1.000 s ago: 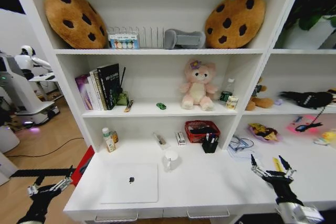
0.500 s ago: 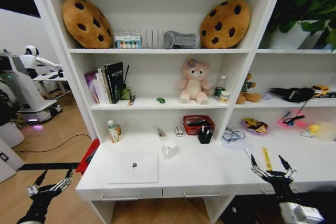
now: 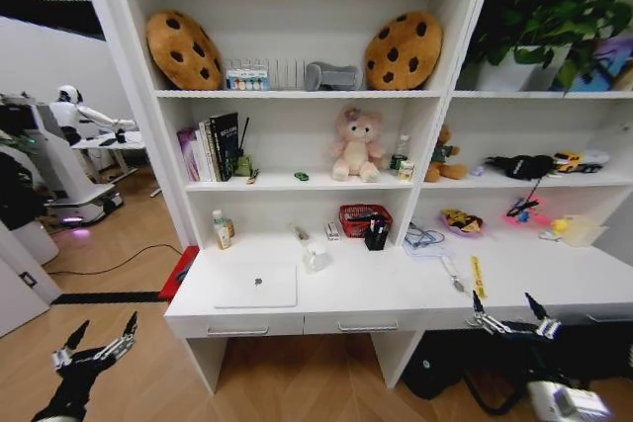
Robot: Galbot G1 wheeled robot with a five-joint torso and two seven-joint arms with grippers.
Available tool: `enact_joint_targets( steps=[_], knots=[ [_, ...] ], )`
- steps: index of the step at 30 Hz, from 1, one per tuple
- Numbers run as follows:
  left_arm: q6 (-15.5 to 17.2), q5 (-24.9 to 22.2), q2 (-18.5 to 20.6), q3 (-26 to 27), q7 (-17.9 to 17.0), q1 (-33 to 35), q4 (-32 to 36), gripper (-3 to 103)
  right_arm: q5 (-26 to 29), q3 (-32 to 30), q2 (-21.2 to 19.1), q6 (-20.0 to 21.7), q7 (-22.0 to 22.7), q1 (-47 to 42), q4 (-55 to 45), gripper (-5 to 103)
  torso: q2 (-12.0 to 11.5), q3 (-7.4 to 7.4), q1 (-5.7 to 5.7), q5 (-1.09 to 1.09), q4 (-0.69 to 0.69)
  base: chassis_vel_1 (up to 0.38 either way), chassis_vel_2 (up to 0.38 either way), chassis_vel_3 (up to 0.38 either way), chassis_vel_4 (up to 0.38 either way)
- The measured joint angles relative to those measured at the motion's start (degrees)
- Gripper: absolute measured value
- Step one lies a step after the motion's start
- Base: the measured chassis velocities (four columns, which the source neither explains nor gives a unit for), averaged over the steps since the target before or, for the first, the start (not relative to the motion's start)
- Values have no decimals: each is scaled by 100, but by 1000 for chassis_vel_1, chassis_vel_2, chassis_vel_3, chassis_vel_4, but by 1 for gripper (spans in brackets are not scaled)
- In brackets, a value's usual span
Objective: Organize the objects on the table.
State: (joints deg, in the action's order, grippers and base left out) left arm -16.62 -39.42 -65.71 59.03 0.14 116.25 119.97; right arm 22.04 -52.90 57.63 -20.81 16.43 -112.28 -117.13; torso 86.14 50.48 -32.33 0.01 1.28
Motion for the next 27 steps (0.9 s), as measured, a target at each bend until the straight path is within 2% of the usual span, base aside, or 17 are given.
enact_joint_targets(
  steps=[27],
  knots=[
    [-1,0,0,0,0,0,0,100,0,-1,0,0,0,0,0,100,0,0,0,-1,0,150,-148,-141,148]
  ],
)
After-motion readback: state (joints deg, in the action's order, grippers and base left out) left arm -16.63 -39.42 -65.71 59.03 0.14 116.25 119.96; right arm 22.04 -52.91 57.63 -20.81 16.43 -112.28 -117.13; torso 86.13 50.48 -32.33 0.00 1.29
